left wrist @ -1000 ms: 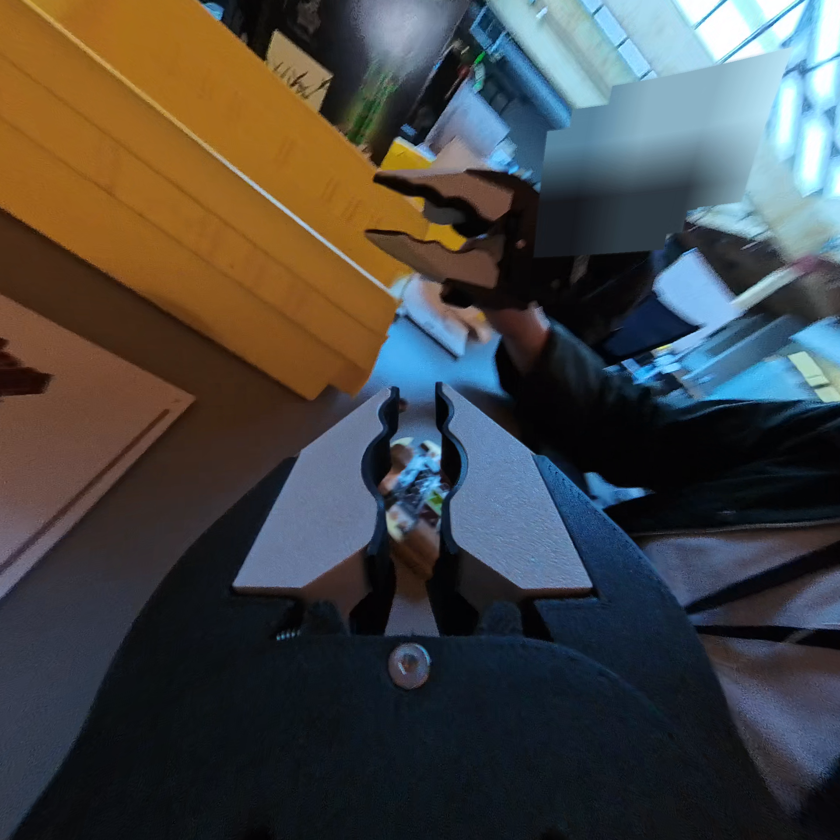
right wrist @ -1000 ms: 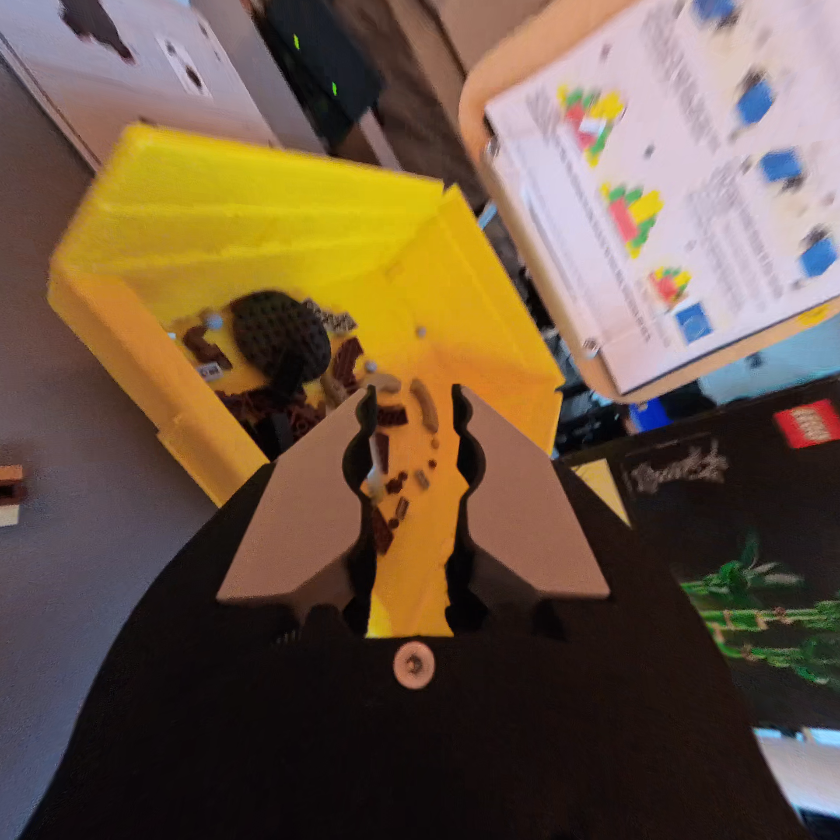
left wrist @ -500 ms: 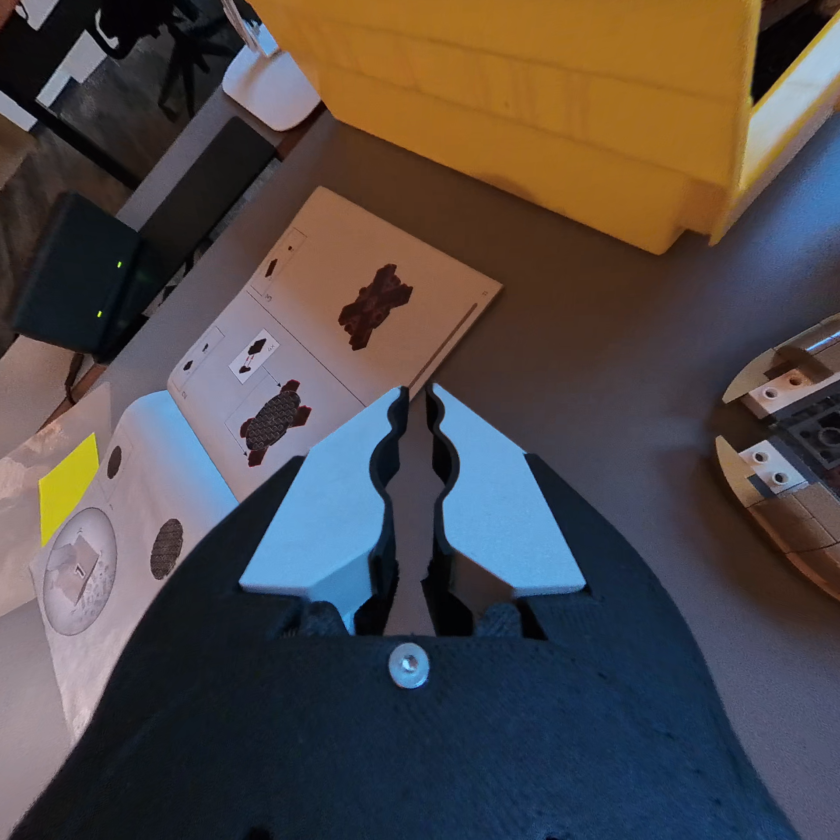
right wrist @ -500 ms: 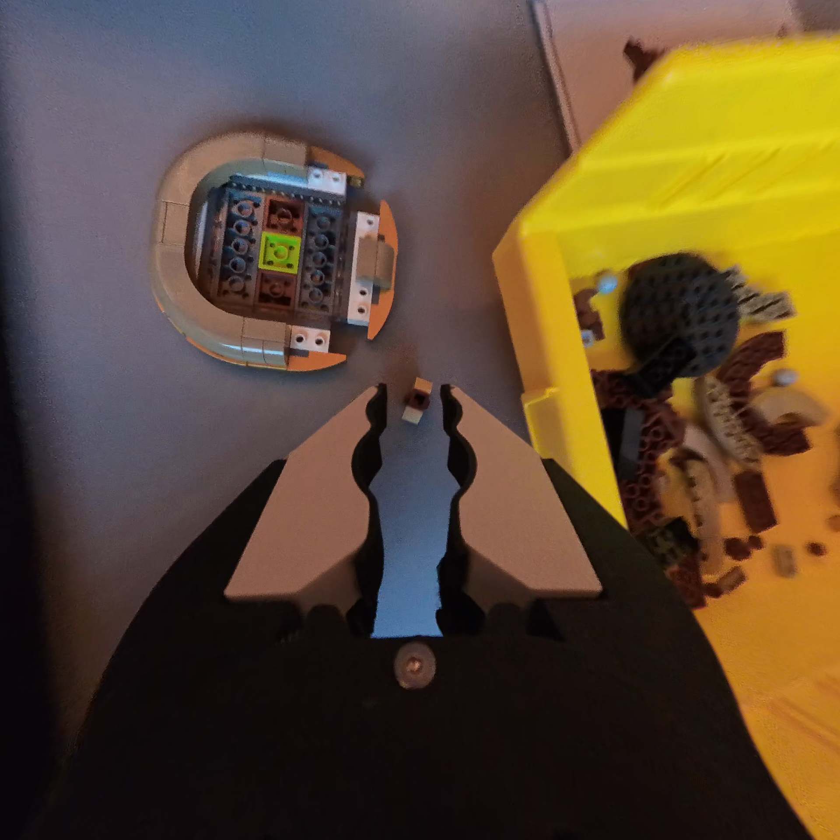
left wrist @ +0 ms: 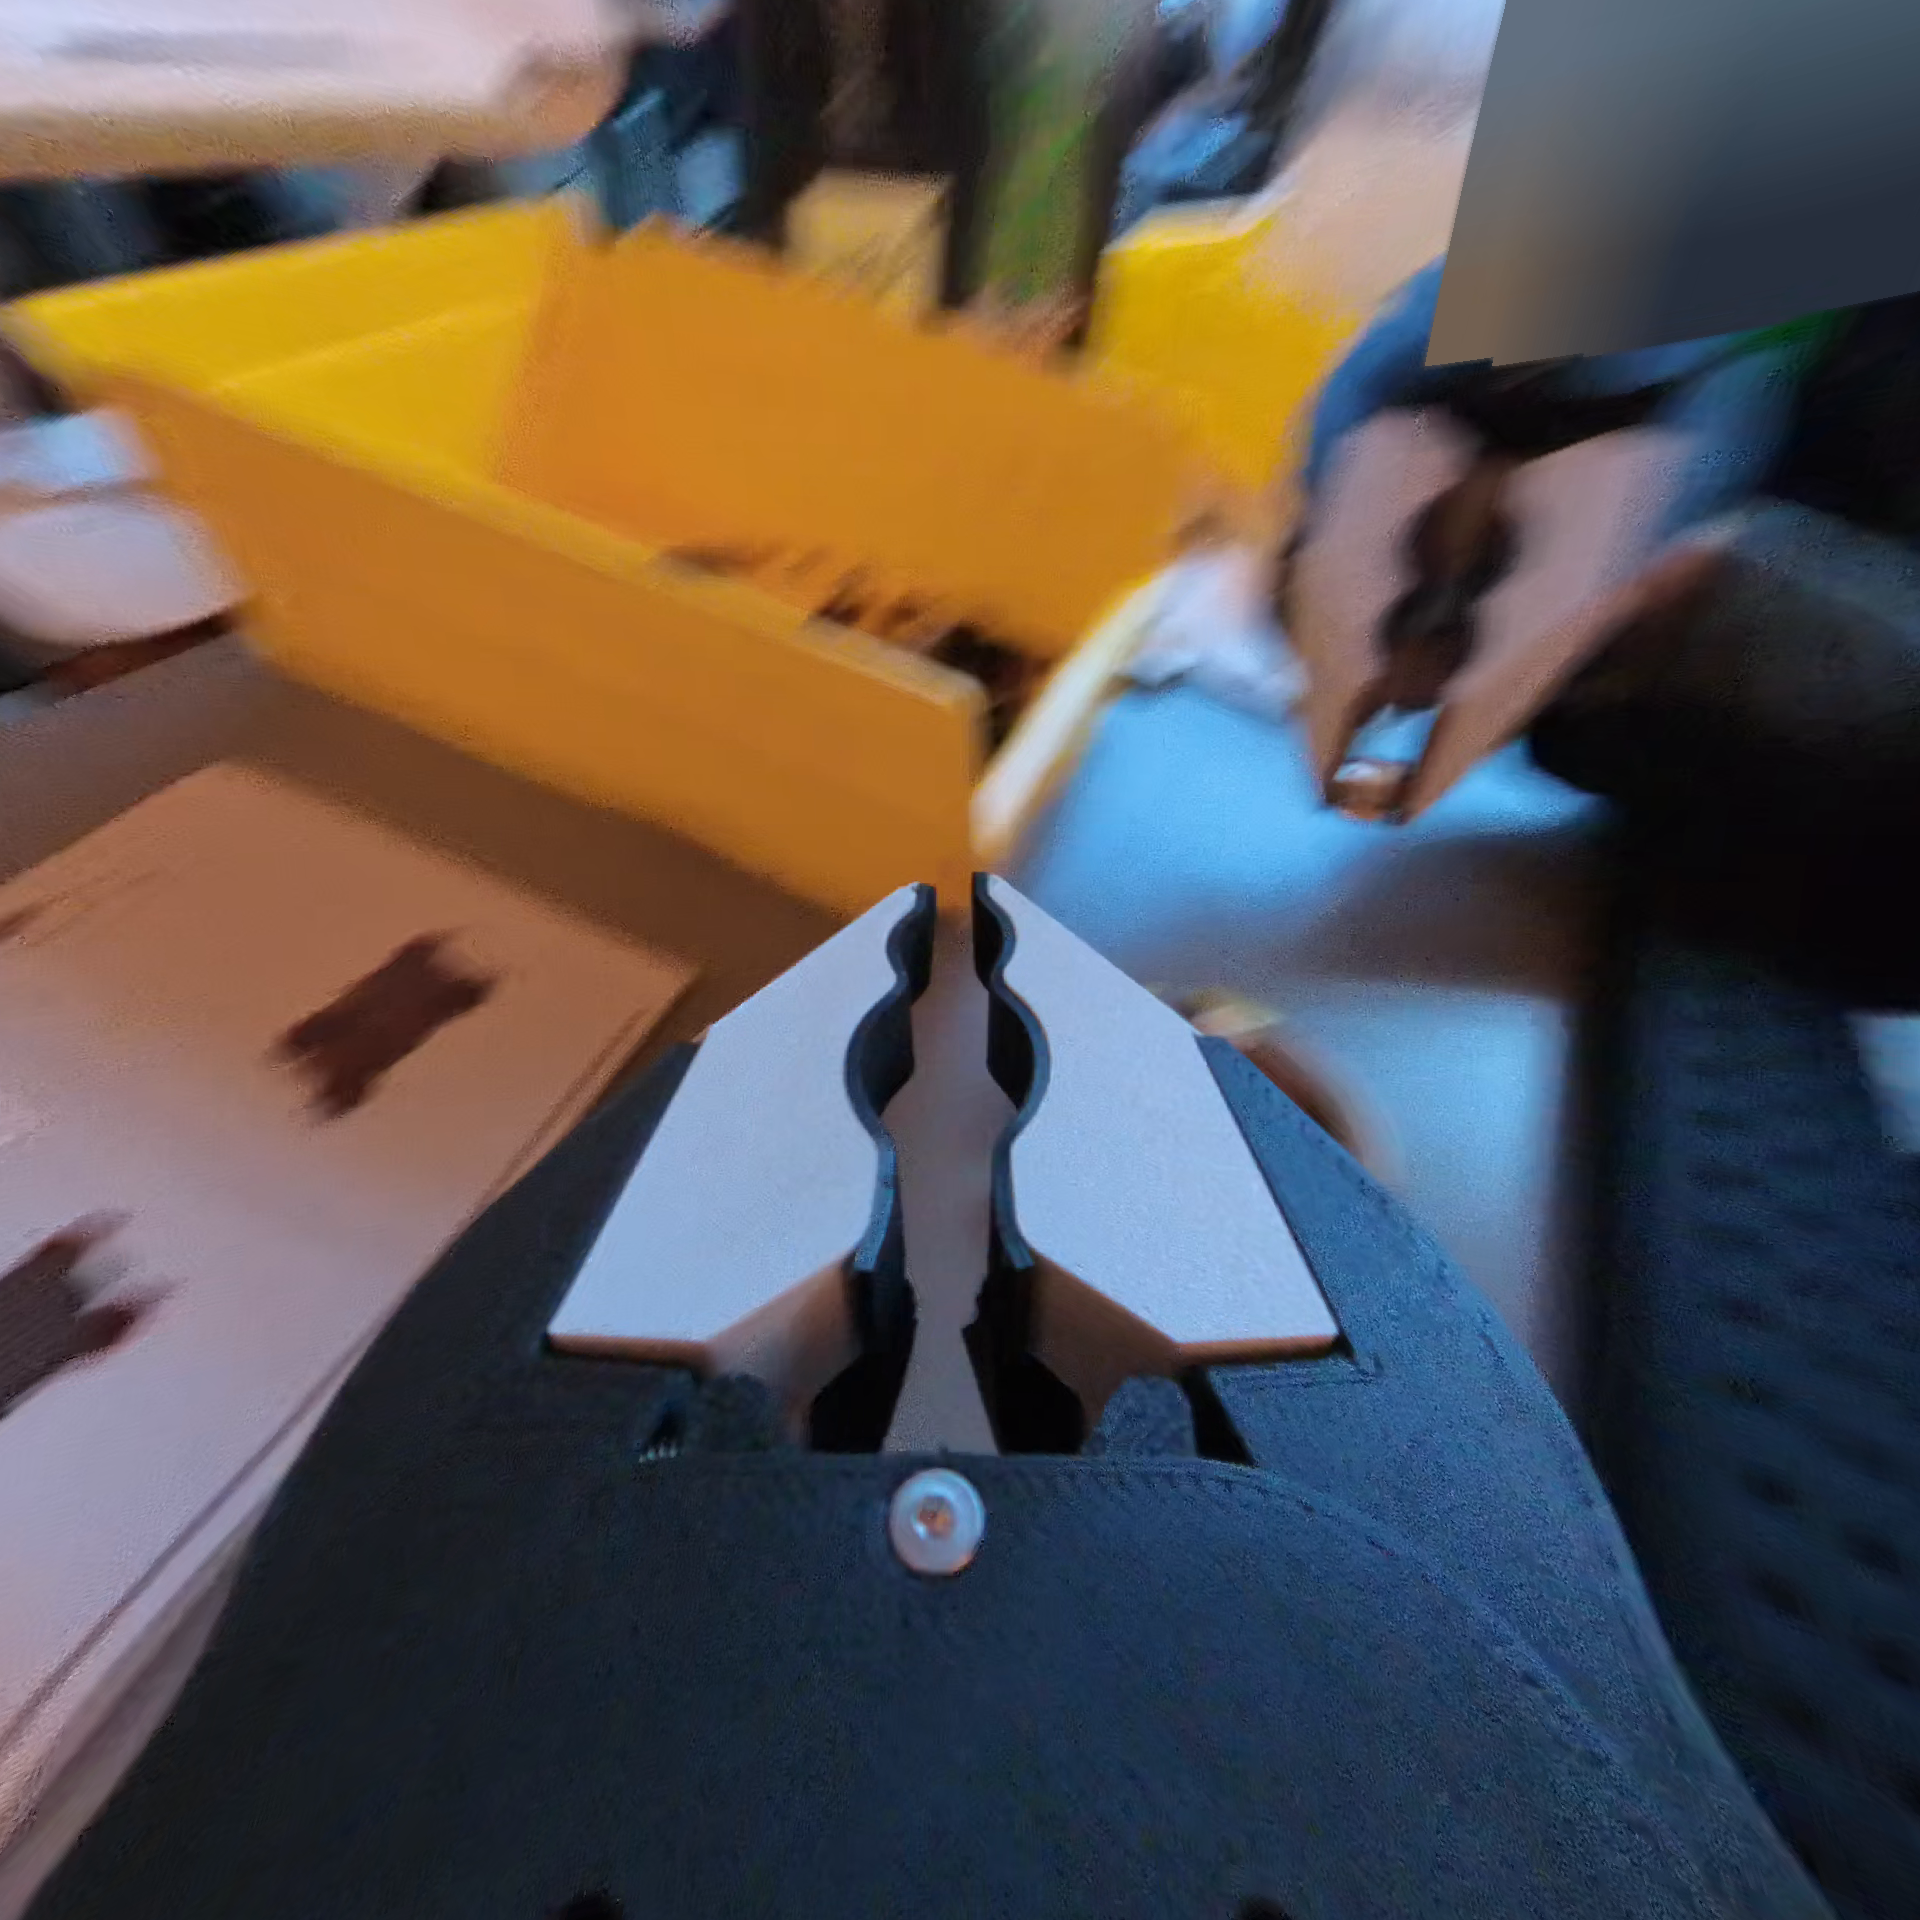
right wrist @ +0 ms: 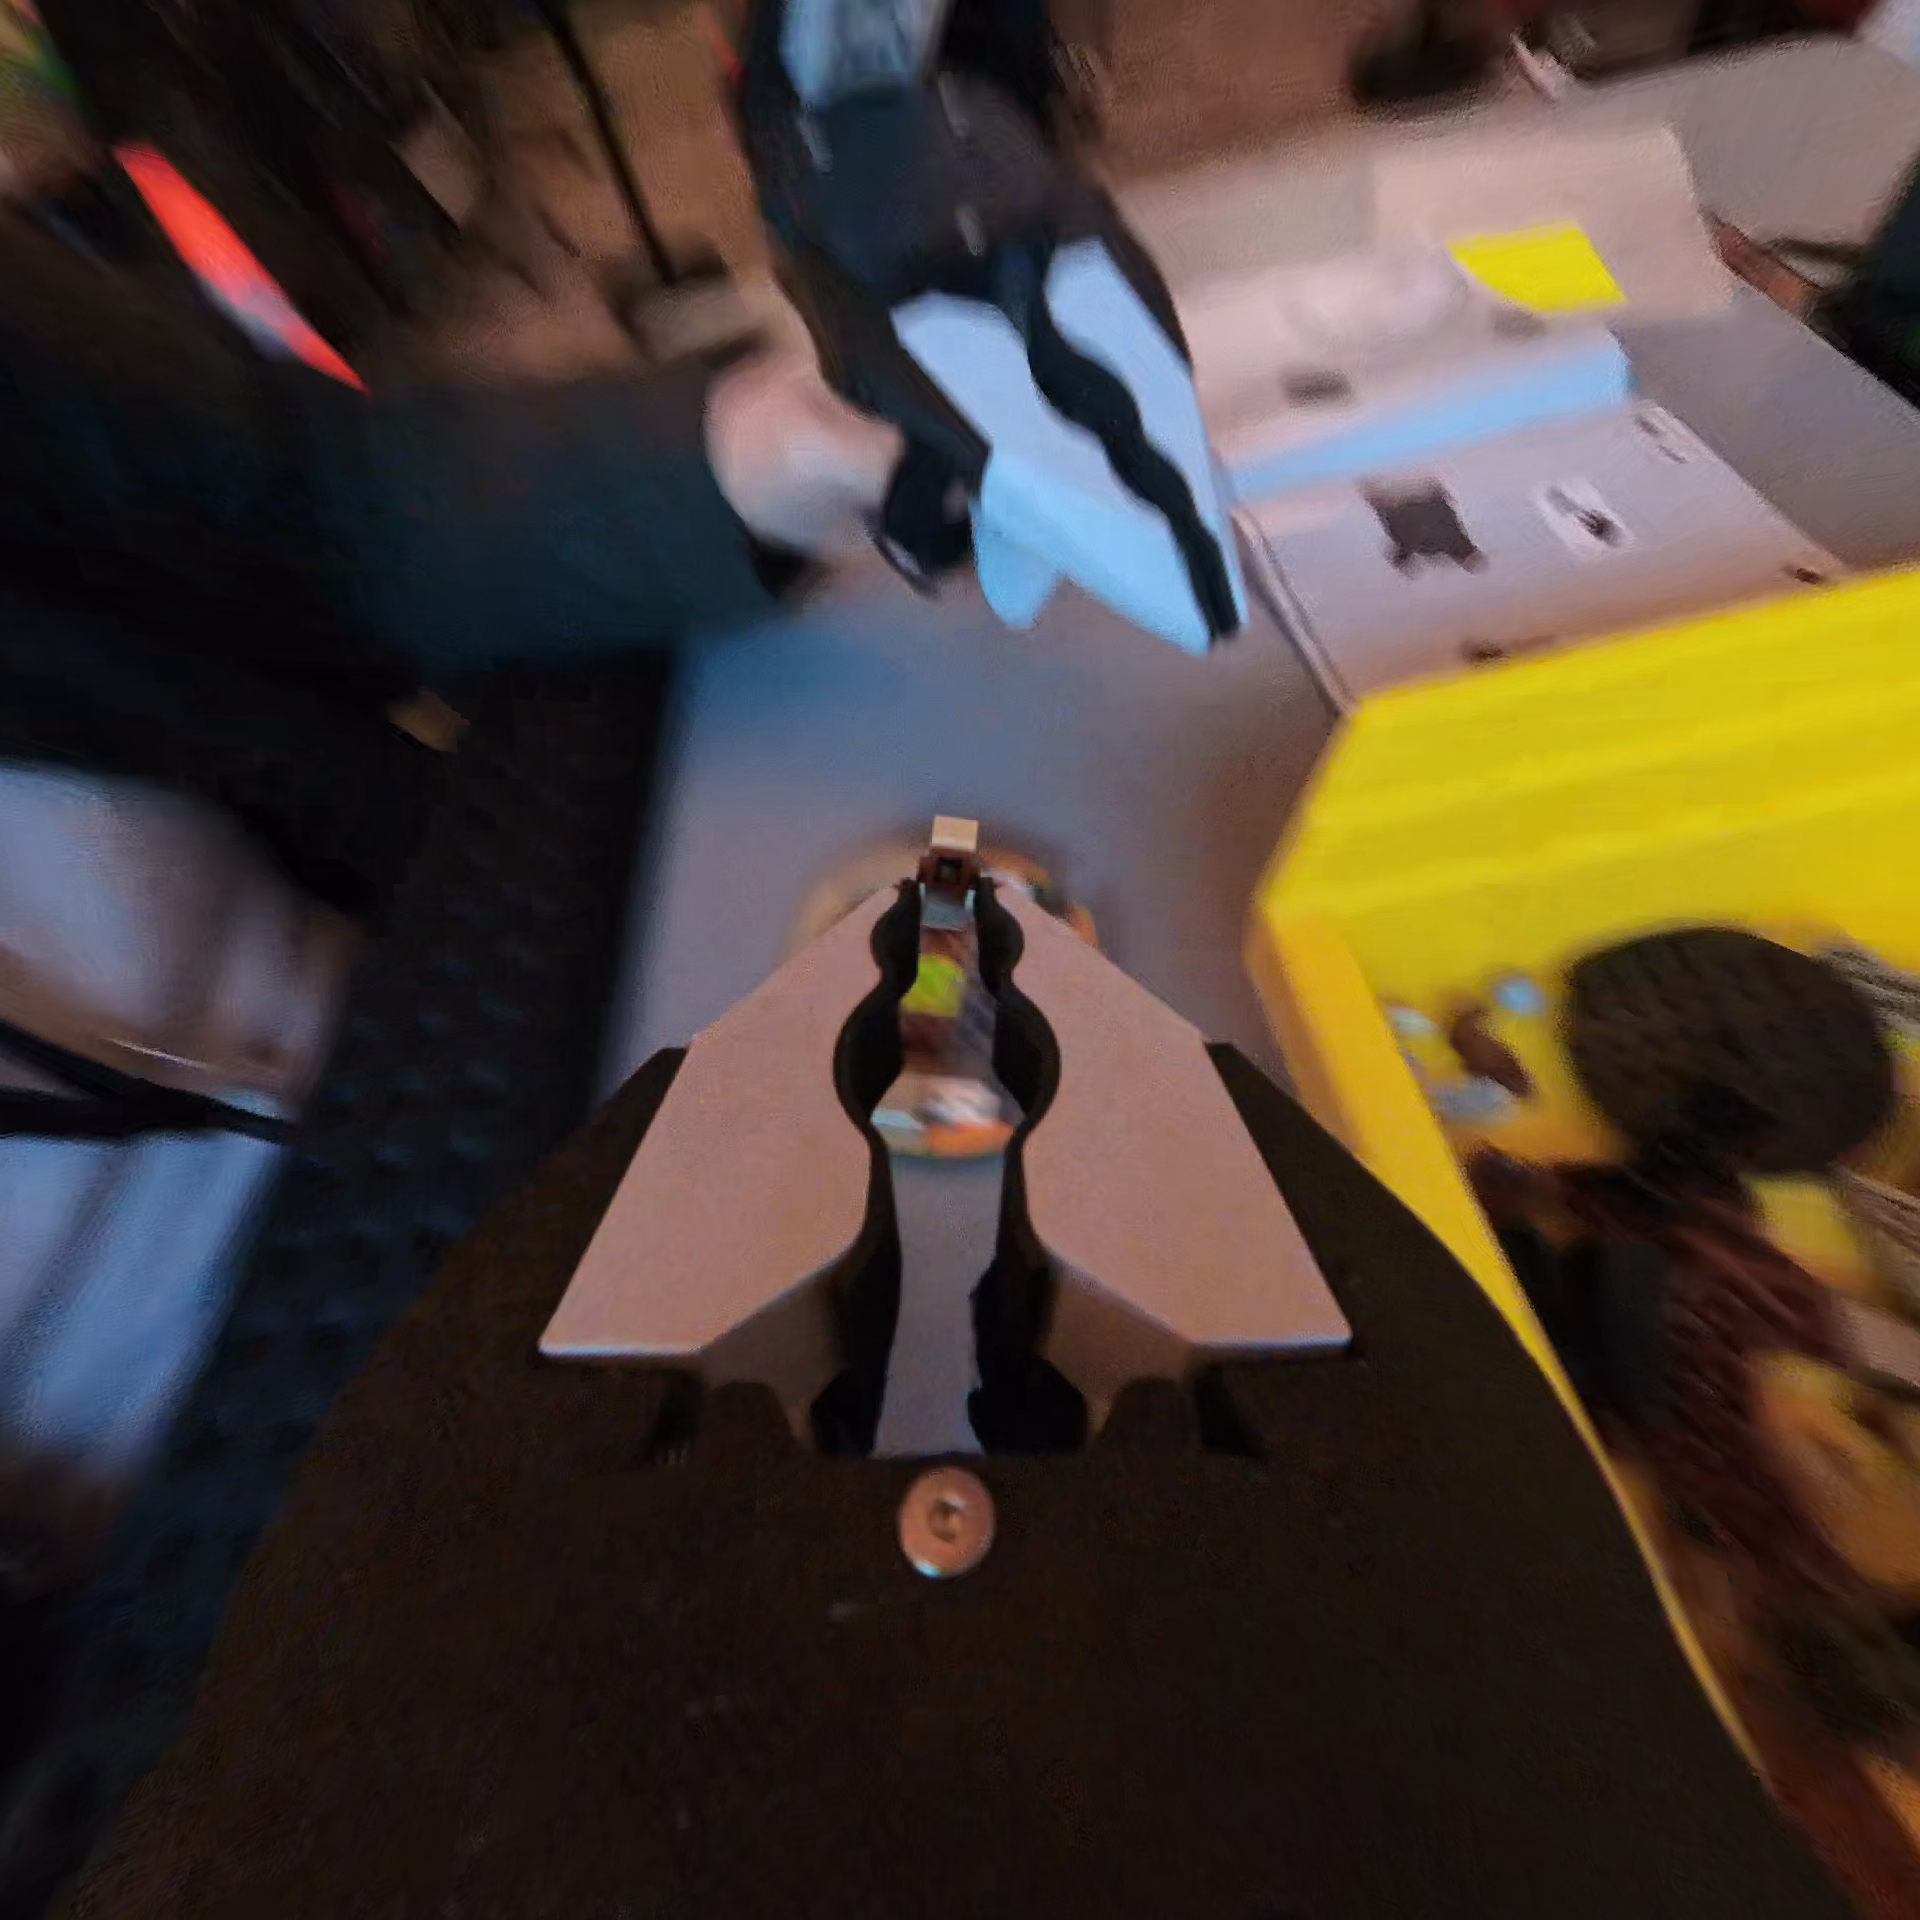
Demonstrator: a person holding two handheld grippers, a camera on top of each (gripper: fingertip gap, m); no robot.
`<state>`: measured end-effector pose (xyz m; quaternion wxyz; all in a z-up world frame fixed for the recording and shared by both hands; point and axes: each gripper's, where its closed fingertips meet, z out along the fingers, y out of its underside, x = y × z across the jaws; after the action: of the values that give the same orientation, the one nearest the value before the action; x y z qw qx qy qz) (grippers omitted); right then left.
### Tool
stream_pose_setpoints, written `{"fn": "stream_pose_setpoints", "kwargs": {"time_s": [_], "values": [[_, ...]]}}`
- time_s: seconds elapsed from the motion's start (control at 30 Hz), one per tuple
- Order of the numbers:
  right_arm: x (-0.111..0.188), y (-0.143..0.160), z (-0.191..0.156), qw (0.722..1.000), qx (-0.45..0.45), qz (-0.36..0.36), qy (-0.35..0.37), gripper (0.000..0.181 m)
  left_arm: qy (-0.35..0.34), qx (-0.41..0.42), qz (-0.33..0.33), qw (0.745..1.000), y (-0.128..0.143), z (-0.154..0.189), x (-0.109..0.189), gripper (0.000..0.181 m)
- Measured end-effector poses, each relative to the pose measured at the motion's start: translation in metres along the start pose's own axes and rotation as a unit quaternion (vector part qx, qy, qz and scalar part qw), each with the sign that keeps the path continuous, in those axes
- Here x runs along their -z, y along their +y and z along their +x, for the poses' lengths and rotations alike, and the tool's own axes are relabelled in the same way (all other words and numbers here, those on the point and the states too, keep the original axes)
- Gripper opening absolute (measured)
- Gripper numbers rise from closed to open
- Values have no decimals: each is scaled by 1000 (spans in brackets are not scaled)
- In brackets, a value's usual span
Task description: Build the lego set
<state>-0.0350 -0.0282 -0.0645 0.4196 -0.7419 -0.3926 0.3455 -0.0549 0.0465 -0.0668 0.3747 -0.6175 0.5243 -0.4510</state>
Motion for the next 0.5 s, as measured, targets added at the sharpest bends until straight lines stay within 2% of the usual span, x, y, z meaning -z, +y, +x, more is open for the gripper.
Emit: {"fn": "stream_pose_setpoints", "kwargs": {"time_s": [0.1, 0.2, 0.27, 0.43, 0.5], "values": [[10, -34, -33, 976, -125, 94, -150, 8, 164, 81, 94, 979, -35, 45, 14, 6], [9, -39, -38, 953, -194, 110, -208, 8, 254, 143, 125, 948, -48, 67, 21, 9], [4, -35, -40, 948, -211, 97, -218, 8, 285, 158, 116, 938, -47, 77, 19, 10], [-6, -25, -40, 950, -221, 67, -209, 8, 297, 142, 49, 943, -26, 93, 5, 15], [-7, -22, -37, 955, -216, 60, -195, 8, 304, 144, 27, 941, -19, 97, 2, 11]]}}
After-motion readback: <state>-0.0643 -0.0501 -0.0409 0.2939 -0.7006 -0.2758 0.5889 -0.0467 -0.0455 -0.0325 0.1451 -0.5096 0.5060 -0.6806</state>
